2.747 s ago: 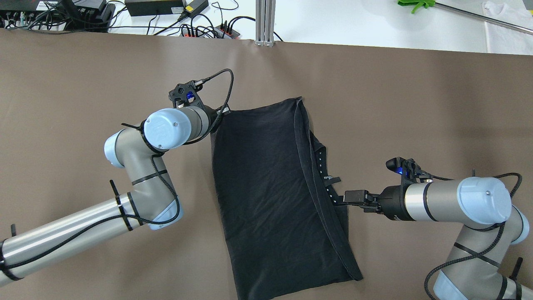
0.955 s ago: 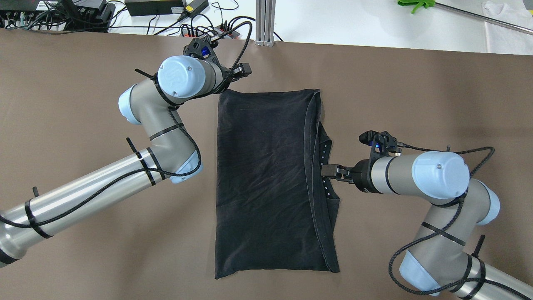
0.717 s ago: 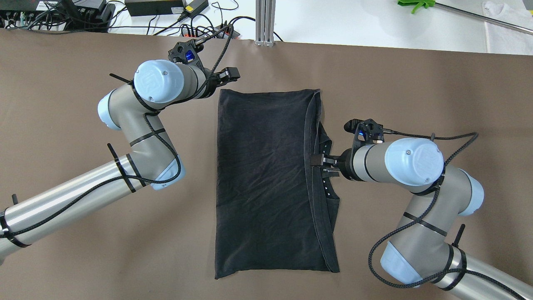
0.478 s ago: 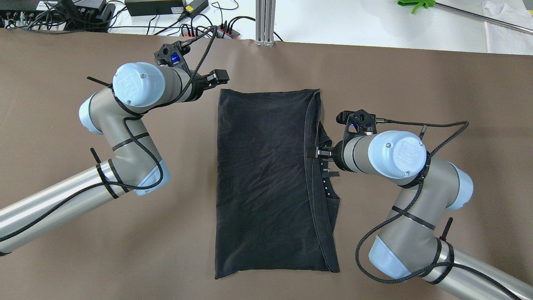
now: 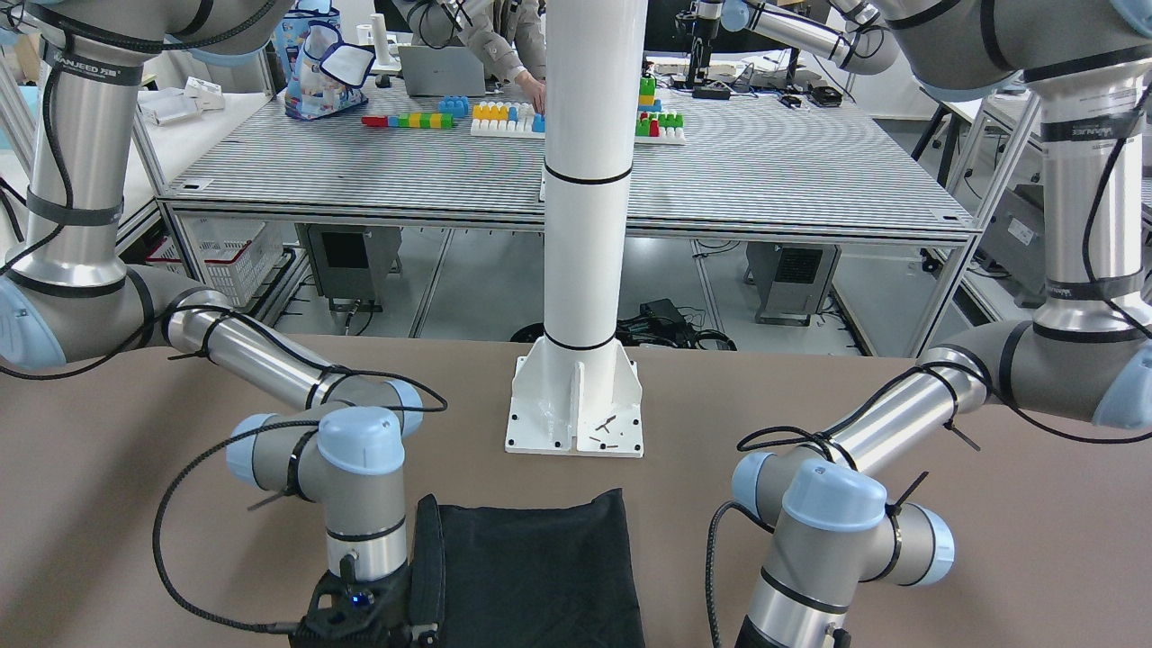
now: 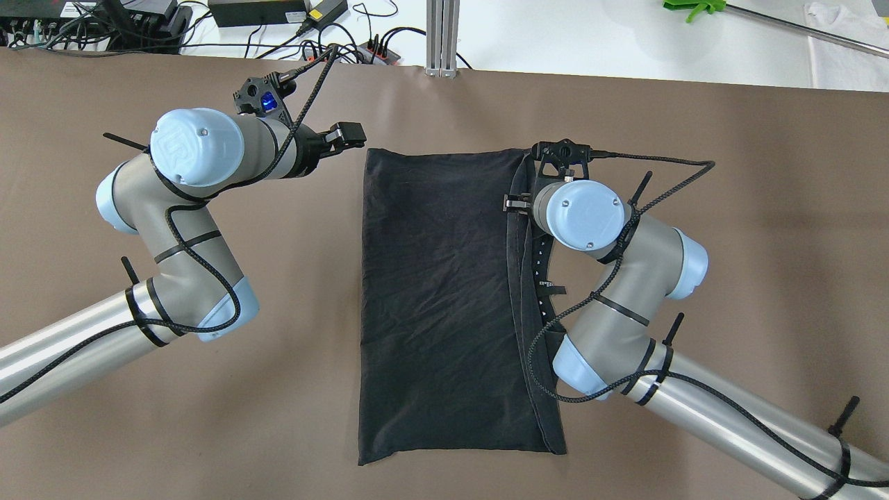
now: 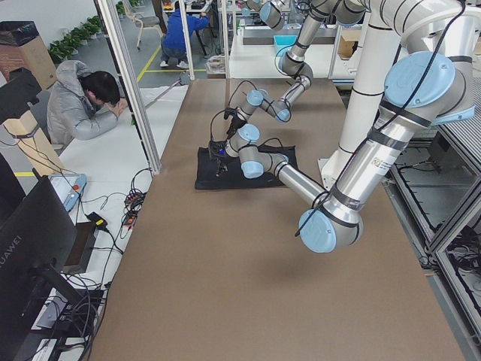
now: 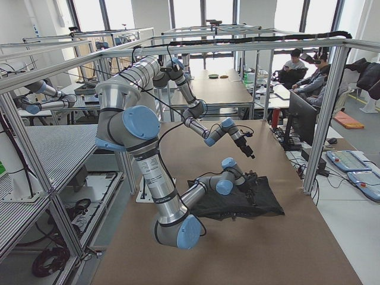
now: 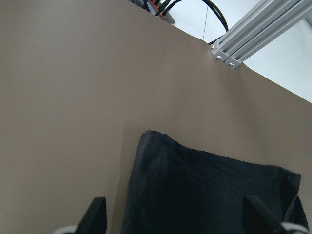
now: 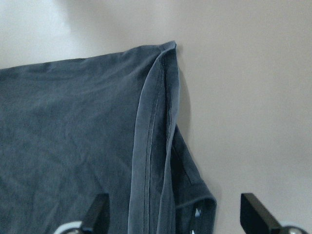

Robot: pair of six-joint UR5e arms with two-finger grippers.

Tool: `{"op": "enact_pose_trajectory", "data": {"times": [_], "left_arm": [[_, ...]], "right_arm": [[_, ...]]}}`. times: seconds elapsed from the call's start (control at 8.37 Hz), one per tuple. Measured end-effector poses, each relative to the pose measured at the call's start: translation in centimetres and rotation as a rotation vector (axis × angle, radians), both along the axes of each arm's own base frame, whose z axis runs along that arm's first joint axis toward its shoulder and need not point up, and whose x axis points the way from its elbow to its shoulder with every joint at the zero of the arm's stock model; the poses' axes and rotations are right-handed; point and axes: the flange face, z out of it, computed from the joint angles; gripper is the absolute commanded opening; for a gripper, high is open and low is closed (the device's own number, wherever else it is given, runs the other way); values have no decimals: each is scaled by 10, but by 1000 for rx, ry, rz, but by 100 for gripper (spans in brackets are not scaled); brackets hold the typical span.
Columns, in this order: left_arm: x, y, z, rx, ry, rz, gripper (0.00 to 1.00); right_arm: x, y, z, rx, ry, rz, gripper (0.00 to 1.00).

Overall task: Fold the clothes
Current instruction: 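Release the shirt and raise both grippers above its far edge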

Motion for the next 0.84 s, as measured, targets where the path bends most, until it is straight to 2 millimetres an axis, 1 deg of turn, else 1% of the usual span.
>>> {"op": "enact_pose_trajectory", "data": {"times": [0.12, 0.24, 0.6, 0.72, 0.84], "left_arm": [[-1, 1, 0, -1, 0, 0, 100], [-1, 1, 0, -1, 0, 0, 100], [-4, -2, 2, 5, -13, -1, 100], [-5, -4, 2, 10, -21, 1, 100], [-5, -4, 3, 13, -25, 2, 100]], "right_arm": [[-6, -16, 8, 9, 9, 16, 94], [-9, -24, 14, 15, 15, 18, 94], [-17, -33, 23, 13, 31, 12, 94], [-23, -39, 22, 9, 39, 13, 94], [-30, -46, 18, 9, 45, 17, 94]]}}
